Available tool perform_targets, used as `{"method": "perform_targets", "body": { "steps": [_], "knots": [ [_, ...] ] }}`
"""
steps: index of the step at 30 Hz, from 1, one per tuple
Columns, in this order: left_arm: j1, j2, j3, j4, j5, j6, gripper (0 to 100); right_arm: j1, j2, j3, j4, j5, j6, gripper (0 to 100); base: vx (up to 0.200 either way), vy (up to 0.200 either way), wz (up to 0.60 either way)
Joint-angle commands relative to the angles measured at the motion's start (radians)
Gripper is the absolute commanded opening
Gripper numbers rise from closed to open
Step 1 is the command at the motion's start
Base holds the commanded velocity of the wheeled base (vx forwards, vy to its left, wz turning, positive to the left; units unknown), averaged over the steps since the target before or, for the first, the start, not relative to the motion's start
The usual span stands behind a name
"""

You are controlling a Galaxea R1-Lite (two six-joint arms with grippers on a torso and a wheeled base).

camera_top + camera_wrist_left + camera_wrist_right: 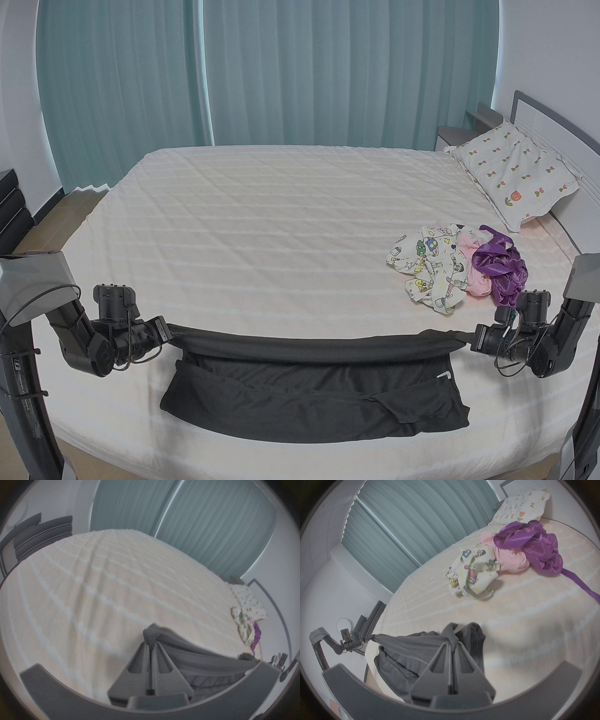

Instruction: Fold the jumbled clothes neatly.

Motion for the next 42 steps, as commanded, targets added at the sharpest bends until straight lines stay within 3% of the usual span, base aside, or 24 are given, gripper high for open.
{"method": "perform_targets", "body": {
  "steps": [1,11,12,14,15,25,29,33,35,37,38,39,42],
  "knots": [
    [-0.002,0.07,0.061,-0.009,-0.001,0.045,0,0.001,0.06,0.051,-0.003,0.0,-0.046,0,0.0,0.0,0.0],
    [-0.005,0.094,0.113,-0.002,-0.006,0.088,0,0.006,0.093,0.101,-0.003,-0.002,-0.109,0,0.0,0.0,0.0],
    [-0.005,0.103,0.127,-0.006,-0.006,0.109,100,0.007,0.102,0.108,-0.003,-0.003,-0.117,0,0.0,0.0,0.0],
    [-0.005,0.113,0.139,-0.008,-0.006,0.132,100,0.009,0.109,0.117,-0.003,-0.006,-0.127,0,0.0,0.0,0.0],
    [-0.005,0.114,0.141,-0.009,-0.006,0.138,100,0.01,0.113,0.12,-0.003,-0.006,-0.134,100,0.0,0.0,0.0],
    [0.026,0.051,0.193,-0.015,-0.015,0.117,100,-0.026,0.051,0.134,-0.074,-0.005,-0.114,100,0.0,0.0,0.0],
    [0.077,-0.067,0.22,-0.015,-0.113,-0.009,100,-0.014,-0.004,0.126,-0.108,-0.005,-0.014,100,0.0,0.0,0.0],
    [0.092,-0.165,0.22,-0.014,-0.189,-0.188,100,0.052,0.002,0.111,-0.112,-0.005,0.035,100,0.0,0.0,0.0],
    [0.089,-0.185,0.216,-0.014,-0.198,-0.268,100,0.078,0.021,0.091,-0.109,-0.005,0.044,100,0.0,0.0,0.0],
    [0.089,-0.185,0.216,-0.014,-0.198,-0.268,100,0.078,0.021,0.091,-0.109,-0.005,0.044,100,0.0,0.0,0.0],
    [0.07,-0.183,0.205,-0.017,-0.199,-0.383,100,0.078,0.021,0.091,-0.109,-0.005,0.044,100,0.0,0.0,0.0],
    [0.067,-0.182,0.205,-0.017,-0.199,-0.391,100,0.13,0.086,0.042,-0.111,-0.031,0.044,100,0.0,0.0,0.0],
    [0.058,-0.177,0.213,-0.017,-0.199,-0.416,100,0.162,0.129,-0.012,-0.092,-0.046,0.041,100,0.0,0.0,0.0]
  ]
}}
